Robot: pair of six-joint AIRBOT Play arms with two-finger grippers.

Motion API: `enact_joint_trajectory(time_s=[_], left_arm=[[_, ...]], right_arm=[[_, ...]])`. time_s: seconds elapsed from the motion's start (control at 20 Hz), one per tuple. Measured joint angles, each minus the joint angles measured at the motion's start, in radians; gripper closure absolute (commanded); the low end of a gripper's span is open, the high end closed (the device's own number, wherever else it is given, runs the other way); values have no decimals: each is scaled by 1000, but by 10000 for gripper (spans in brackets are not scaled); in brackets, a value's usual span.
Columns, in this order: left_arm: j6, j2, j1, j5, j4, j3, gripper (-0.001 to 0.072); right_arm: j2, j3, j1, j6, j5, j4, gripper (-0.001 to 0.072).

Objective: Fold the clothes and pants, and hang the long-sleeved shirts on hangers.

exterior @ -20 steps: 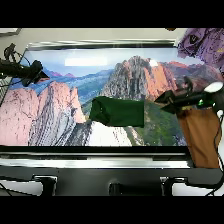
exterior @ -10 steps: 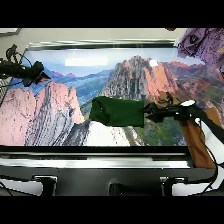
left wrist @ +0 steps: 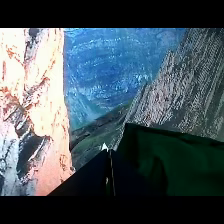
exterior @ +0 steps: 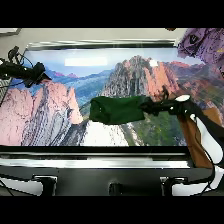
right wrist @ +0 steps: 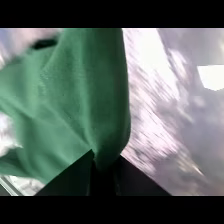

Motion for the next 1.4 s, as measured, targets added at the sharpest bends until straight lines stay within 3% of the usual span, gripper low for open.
enact_joint_trajectory(time_s=[0.65,1.2,1.4], left_arm=[[0,-1,0,-3,-2,0,689],[0,-1,-2,-57,-5,0,689],[0,-1,-2,-67,-5,0,689]], right_arm=[[21,605,-219,522,72,-371,679],[150,683,-340,1027,113,-799,679],[209,684,-344,1138,146,-912,679]])
